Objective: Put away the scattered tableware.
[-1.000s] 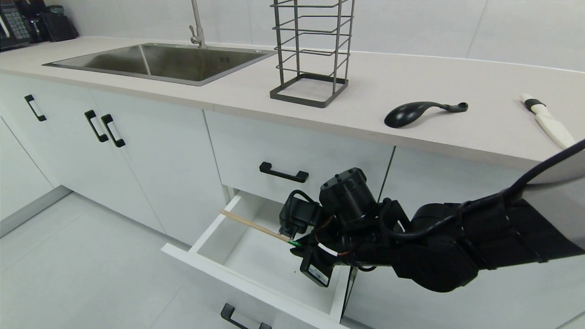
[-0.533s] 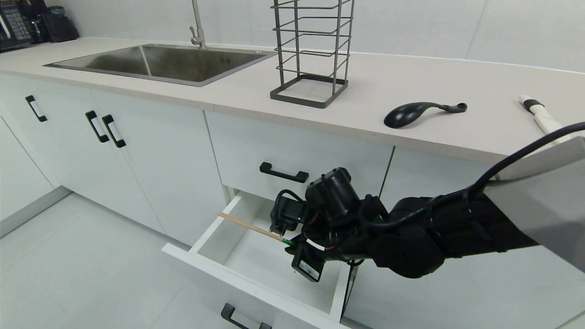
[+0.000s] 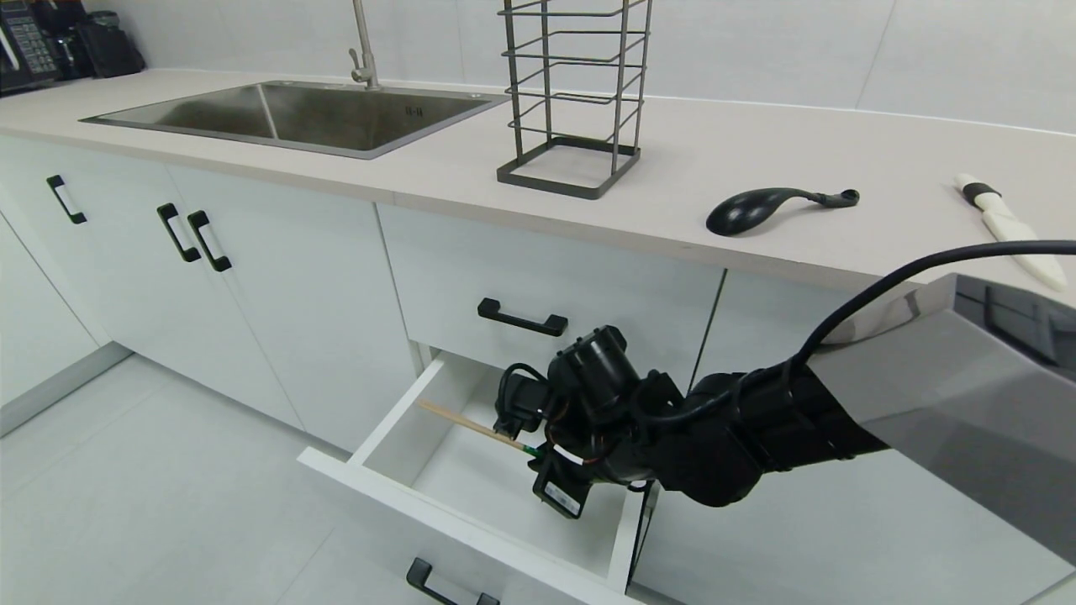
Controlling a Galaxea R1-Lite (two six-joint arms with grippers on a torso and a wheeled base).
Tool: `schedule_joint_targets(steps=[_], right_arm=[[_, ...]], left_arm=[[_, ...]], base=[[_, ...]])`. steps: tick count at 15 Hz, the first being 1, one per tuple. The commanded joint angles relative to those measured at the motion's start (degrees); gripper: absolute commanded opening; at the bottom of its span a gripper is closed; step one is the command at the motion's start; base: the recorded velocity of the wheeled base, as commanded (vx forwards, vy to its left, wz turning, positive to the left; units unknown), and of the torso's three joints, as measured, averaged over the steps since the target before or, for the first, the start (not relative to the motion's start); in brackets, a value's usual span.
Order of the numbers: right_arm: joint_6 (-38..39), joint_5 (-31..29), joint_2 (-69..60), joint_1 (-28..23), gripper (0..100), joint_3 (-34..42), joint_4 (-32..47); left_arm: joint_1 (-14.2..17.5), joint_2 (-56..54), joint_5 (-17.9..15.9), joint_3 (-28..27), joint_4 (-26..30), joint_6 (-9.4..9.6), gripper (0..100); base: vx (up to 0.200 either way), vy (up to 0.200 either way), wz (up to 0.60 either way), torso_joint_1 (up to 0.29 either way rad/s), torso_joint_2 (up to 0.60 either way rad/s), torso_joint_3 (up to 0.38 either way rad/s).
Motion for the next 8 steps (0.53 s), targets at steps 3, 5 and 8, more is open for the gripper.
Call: schedule_joint_targets(steps=[3, 5, 8], right_arm=[[0.04, 0.06, 4.01, -0.34, 0, -2.26, -0.10], [0.04, 0.06, 4.80, -0.34, 0, -2.96, -0.10], [0.30, 0.06, 6.04, -0.34, 0, -3.58, -0.19]], left_arm=[[0.01, 0.07, -0.01, 0.01, 0.00, -0.01, 100], [0.01, 0.07, -0.01, 0.01, 0.00, -0.01, 100], [0.01, 0.07, -0.01, 0.01, 0.00, -0.01, 100]], base=[[0.000, 0.000, 0.00, 0.000, 0.00, 0.000], [0.000, 0.000, 0.00, 0.000, 0.00, 0.000], [0.000, 0.000, 0.00, 0.000, 0.00, 0.000]])
